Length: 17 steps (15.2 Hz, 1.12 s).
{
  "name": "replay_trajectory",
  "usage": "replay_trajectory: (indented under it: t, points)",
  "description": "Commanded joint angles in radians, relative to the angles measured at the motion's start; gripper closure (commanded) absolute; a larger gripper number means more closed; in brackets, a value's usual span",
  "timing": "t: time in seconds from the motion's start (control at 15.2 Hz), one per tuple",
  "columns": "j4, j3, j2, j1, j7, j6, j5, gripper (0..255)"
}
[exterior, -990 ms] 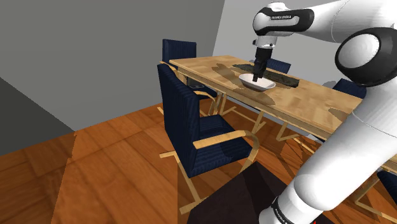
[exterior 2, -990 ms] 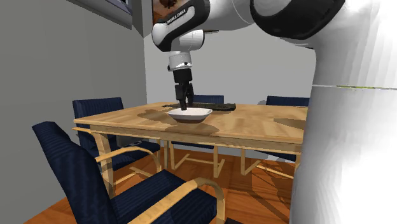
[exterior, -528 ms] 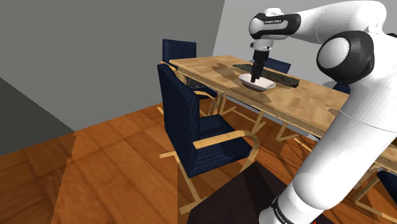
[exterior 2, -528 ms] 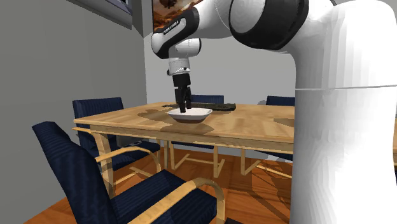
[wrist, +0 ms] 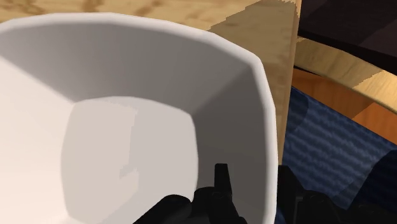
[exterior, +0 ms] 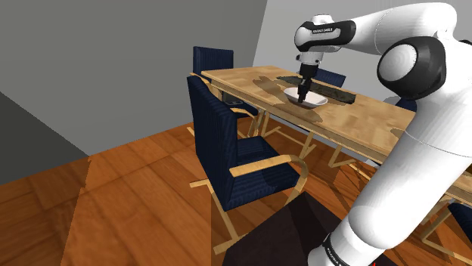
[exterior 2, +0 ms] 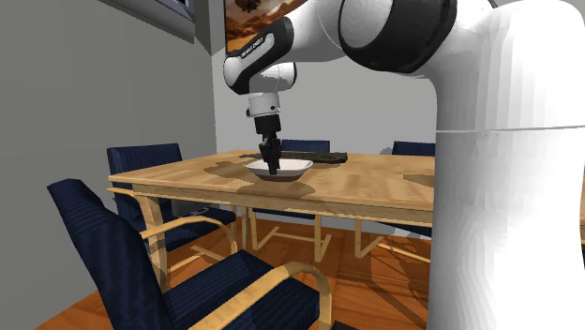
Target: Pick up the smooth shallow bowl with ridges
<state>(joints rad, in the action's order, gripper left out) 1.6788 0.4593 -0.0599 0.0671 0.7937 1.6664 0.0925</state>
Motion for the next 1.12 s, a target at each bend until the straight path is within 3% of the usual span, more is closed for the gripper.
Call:
replay_trajectory:
  t: [0.0,0.33,1.06]
  points:
    - [0.001,0.0,-0.001,0.0,0.0,0.001,0.0,255]
    - [-0.001,0.0,-0.001,0.0,0.0,-0.001,-0.001,255]
    - [-0.181,0.004,-0.029,0.006,0.024,-0.155,-0.013,255]
